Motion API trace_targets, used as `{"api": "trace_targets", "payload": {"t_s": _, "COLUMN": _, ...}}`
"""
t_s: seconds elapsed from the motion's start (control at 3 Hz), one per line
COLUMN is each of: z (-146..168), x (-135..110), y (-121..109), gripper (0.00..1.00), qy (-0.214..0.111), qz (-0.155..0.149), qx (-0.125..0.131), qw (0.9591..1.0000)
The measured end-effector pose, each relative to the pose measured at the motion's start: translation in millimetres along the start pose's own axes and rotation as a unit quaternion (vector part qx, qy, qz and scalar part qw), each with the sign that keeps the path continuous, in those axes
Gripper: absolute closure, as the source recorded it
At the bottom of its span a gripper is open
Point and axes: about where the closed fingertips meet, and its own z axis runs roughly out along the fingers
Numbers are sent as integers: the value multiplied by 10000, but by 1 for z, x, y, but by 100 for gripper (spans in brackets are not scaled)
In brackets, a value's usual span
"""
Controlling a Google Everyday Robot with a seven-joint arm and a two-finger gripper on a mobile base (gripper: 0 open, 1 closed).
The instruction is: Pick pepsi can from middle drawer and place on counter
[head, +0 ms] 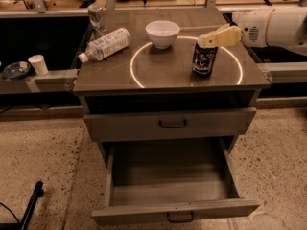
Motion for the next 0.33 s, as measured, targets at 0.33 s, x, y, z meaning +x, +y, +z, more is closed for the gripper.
{"api": "trace_targets", "payload": {"t_s": 0.33, "z": 0, "x": 0, "y": 0, "gripper": 0, "qy": 0, "qz": 0, "qx": 0, "qw": 10000}}
